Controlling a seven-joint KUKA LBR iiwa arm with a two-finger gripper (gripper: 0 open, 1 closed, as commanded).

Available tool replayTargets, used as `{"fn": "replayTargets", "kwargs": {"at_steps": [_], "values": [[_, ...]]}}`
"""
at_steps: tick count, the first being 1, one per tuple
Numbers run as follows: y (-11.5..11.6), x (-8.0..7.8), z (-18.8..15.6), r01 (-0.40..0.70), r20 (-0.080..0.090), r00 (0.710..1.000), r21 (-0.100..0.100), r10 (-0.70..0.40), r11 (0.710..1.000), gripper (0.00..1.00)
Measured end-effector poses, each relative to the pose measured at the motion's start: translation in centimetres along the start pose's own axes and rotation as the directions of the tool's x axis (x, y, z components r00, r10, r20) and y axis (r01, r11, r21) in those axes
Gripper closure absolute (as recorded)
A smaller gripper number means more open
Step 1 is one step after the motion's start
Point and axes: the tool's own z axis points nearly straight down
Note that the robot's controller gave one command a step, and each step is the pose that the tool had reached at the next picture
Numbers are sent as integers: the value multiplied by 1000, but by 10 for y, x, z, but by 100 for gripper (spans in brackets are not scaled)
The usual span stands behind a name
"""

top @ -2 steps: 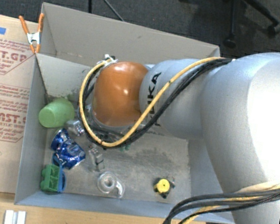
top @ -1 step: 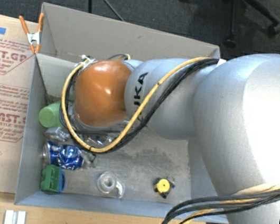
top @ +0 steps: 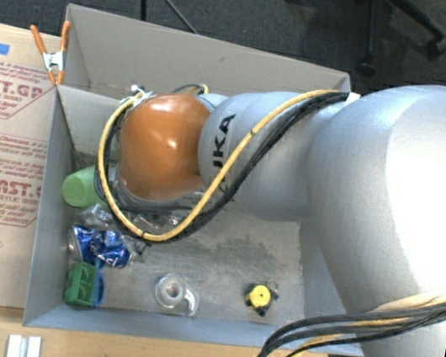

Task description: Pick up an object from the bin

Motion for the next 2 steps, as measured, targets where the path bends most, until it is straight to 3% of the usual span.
{"fn": "replayTargets", "kwargs": {"at_steps": [1,2], "values": [[47,10,0,57,-22,998,7,-57,998,100],[37,20,-105,60,-2,998,3,-60,998,100]]}}
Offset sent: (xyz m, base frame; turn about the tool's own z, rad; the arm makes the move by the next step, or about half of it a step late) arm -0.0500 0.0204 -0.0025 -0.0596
